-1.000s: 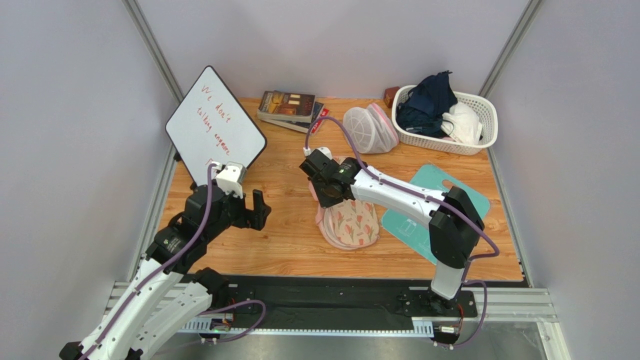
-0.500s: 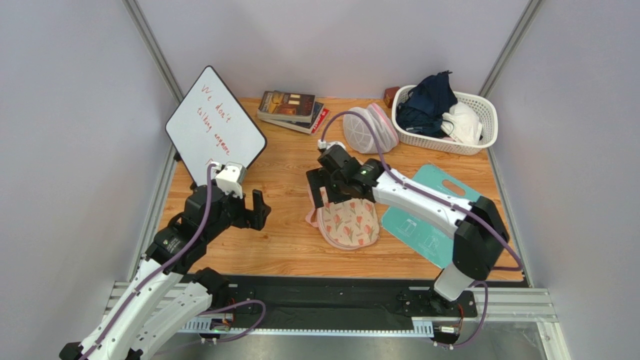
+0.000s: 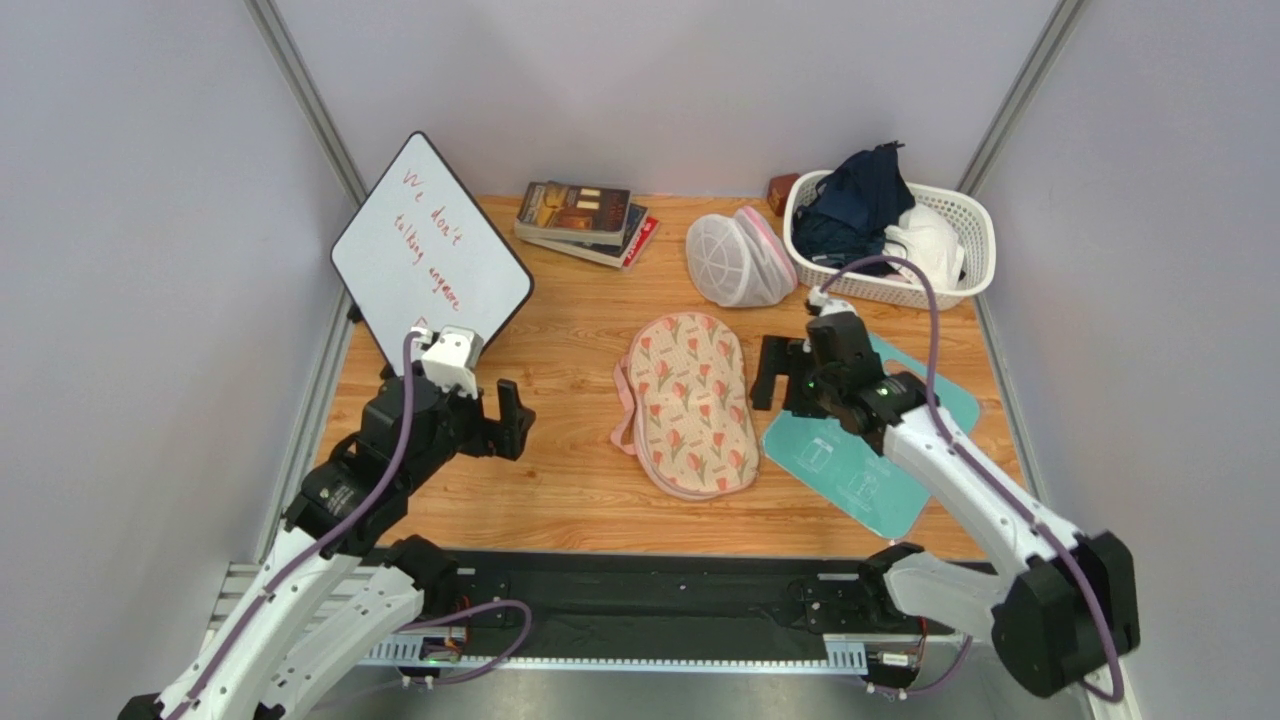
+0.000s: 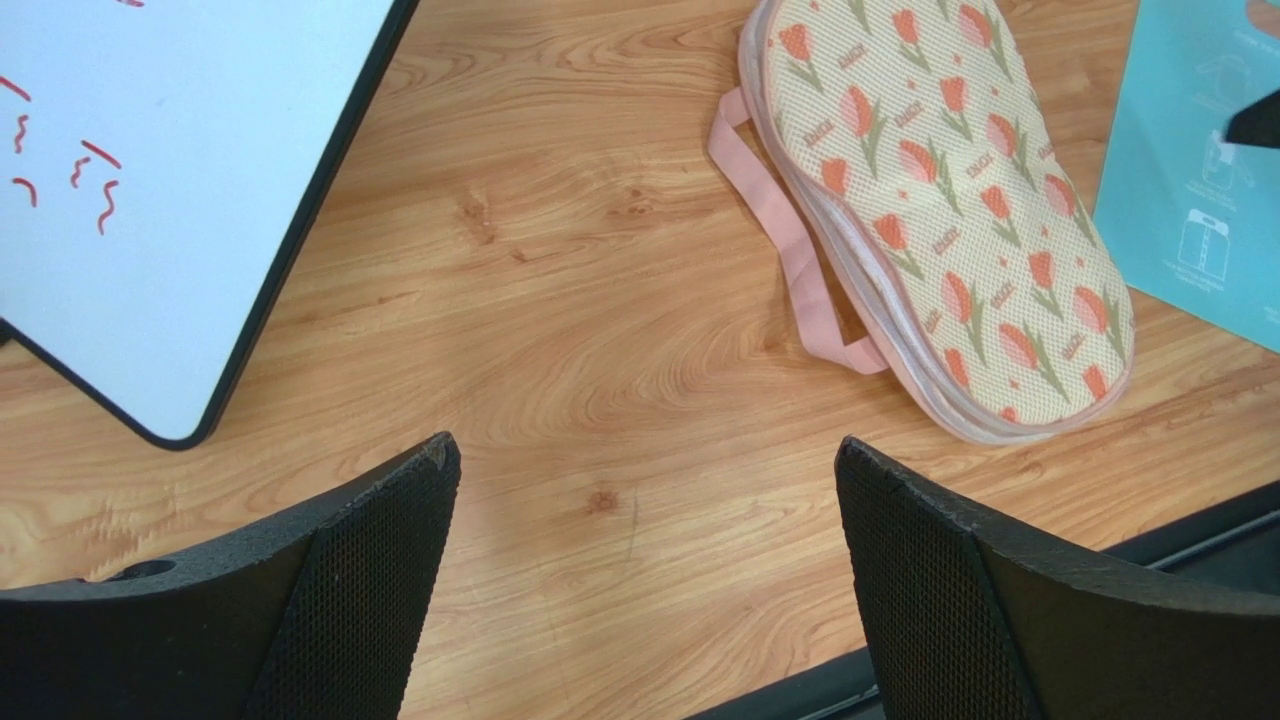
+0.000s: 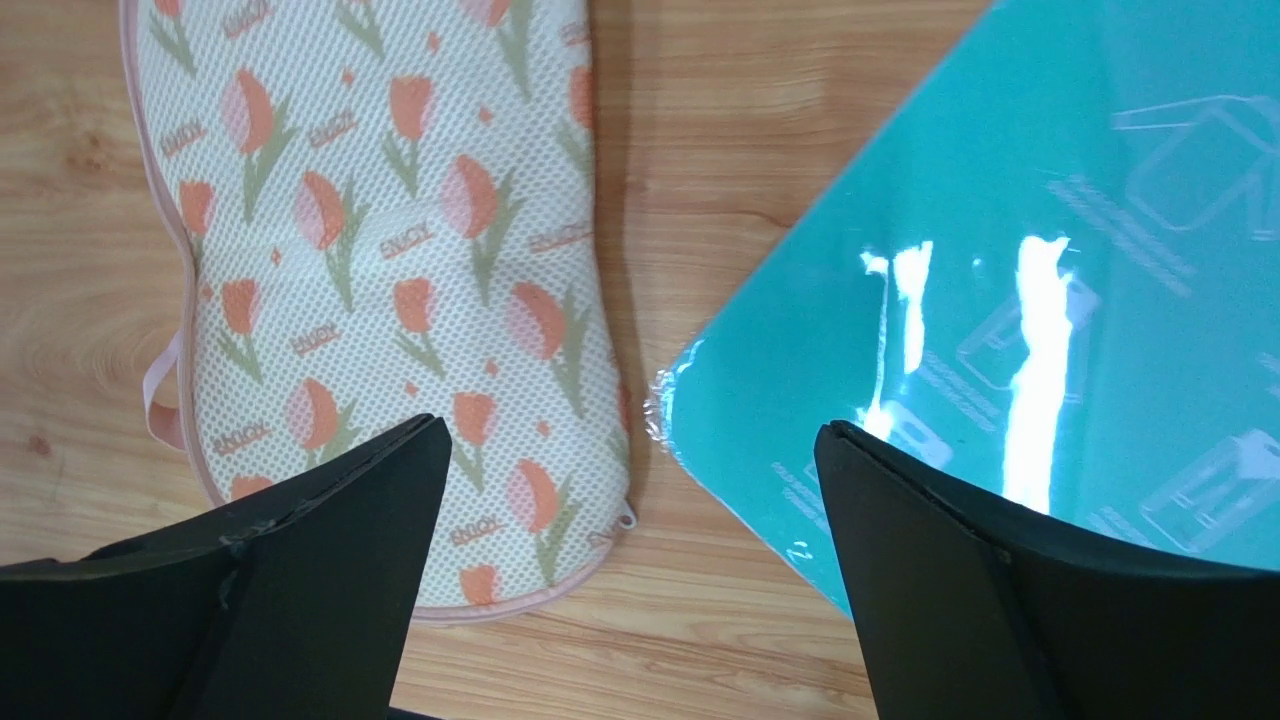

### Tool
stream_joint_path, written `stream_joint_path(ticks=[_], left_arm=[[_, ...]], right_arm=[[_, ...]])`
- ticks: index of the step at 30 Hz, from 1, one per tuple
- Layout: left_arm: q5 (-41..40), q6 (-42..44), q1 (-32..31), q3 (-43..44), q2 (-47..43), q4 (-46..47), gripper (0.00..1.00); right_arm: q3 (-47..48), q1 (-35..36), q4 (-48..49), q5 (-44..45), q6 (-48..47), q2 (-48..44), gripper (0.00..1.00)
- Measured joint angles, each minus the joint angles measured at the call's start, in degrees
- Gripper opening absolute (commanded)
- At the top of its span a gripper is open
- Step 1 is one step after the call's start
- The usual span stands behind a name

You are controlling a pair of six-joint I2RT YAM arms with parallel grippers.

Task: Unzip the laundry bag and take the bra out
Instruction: Reset both arms

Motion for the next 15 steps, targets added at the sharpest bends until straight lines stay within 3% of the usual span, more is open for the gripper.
stream_joint_path(ticks=[7, 15], left_arm=[[-2.3, -0.4, 0.0, 0.0, -2.1, 0.0, 1.00], [-4.7, -0.5, 0.0, 0.0, -3.5, 0.0, 1.00]], right_arm=[[-6.2, -9.2, -0.7, 0.2, -0.3, -18.3, 1.00], [-7.8, -11.7, -3.9, 1.0, -0.9, -28.2, 1.00]])
